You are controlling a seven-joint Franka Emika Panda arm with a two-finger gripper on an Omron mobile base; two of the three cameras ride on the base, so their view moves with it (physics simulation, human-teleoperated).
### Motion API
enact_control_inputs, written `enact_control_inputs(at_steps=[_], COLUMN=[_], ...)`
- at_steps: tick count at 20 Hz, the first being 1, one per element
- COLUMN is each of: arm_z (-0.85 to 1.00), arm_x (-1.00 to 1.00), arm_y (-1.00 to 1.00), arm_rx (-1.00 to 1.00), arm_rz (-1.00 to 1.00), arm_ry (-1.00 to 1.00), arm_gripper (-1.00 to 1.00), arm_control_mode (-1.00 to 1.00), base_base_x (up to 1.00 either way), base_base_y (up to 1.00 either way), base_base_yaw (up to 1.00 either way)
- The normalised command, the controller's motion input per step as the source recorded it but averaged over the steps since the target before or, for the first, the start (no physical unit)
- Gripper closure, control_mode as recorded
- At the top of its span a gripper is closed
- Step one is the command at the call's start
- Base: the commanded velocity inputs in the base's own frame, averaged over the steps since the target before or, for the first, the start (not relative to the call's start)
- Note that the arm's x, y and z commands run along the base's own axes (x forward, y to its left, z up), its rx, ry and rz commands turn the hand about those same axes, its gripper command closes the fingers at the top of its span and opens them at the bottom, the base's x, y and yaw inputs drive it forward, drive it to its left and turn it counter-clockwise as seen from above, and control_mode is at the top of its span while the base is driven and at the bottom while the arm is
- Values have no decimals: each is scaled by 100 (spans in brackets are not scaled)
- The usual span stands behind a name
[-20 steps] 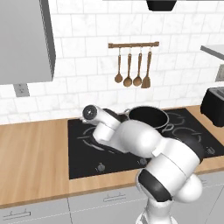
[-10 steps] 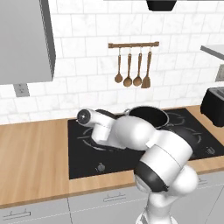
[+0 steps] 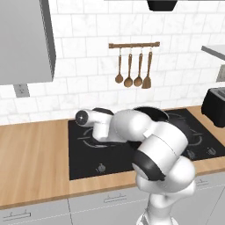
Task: Pick the kettle from the counter and place it on a stove burner. Then turn the burner on.
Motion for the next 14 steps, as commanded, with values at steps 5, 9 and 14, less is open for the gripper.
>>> enact_control_inputs(at_steps=[5,9,14], arm_z=[-4,-12,-24], arm_x=[7,0,3], arm_y=[20,16,1], arm_rx=[-4,-4,-5], arm_rz=[-4,-5,-2], arm_ry=[-4,-4,-4], arm_gripper=[100,100,100], arm_control_mode=[-100,-100,-100], base_base_x=[0,0,0], base_base_y=[0,0,0], base_base_yaw=[0,0,0])
